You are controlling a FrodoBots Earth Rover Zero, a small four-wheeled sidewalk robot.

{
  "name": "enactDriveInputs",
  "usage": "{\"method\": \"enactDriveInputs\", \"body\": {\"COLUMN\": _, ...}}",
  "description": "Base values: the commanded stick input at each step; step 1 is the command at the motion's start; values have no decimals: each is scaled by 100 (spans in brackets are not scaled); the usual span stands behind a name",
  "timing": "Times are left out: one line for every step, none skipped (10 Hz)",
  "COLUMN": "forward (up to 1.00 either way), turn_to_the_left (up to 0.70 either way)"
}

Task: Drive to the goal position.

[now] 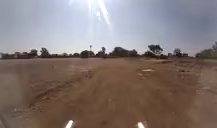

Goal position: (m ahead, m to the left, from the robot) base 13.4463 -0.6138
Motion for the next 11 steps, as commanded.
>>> {"method": "enactDriveInputs", "body": {"forward": 50, "turn_to_the_left": -11}}
{"method": "enactDriveInputs", "body": {"forward": 50, "turn_to_the_left": -43}}
{"method": "enactDriveInputs", "body": {"forward": 50, "turn_to_the_left": -50}}
{"method": "enactDriveInputs", "body": {"forward": 50, "turn_to_the_left": -50}}
{"method": "enactDriveInputs", "body": {"forward": 50, "turn_to_the_left": -39}}
{"method": "enactDriveInputs", "body": {"forward": 50, "turn_to_the_left": -9}}
{"method": "enactDriveInputs", "body": {"forward": 50, "turn_to_the_left": 0}}
{"method": "enactDriveInputs", "body": {"forward": 50, "turn_to_the_left": 0}}
{"method": "enactDriveInputs", "body": {"forward": 50, "turn_to_the_left": 0}}
{"method": "enactDriveInputs", "body": {"forward": 50, "turn_to_the_left": 0}}
{"method": "enactDriveInputs", "body": {"forward": 50, "turn_to_the_left": 0}}
